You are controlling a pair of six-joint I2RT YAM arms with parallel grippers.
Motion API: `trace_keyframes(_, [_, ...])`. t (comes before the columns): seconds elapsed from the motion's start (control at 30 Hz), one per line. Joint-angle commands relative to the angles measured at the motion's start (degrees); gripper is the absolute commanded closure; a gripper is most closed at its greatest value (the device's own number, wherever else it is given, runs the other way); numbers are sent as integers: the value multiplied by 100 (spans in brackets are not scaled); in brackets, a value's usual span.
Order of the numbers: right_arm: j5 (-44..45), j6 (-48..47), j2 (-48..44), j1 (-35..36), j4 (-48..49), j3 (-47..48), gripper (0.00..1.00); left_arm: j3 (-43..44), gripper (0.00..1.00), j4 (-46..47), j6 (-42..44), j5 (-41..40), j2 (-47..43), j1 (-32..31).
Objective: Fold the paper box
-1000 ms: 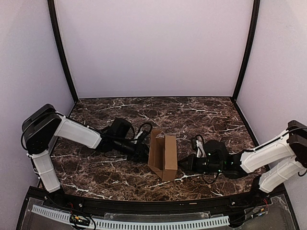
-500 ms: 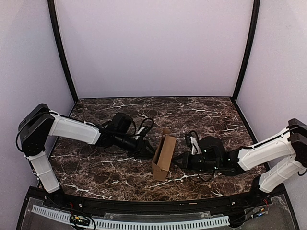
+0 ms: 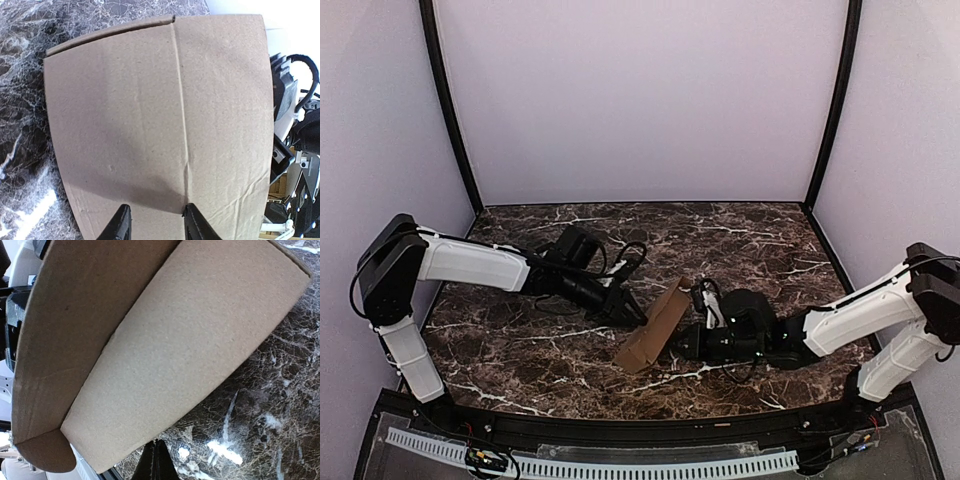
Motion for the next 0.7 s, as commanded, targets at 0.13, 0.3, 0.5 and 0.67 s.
trace_keyframes(0.13, [106,-200,92,61,84,376,100,-41,64,-388,282,126,-153,-22])
trace_keyframes(0.3, [93,-309,140,56,27,574,100,-63,64,-524,289,33,-307,187])
trace_keyframes(0.5, [-3,-414,225,70,55,710,100,-127,64,-679,373,32,-476,333])
trace_keyframes(0.67, [-25,-452,310,80,-13,821,100,-179,64,-931,544,-78,-574,465])
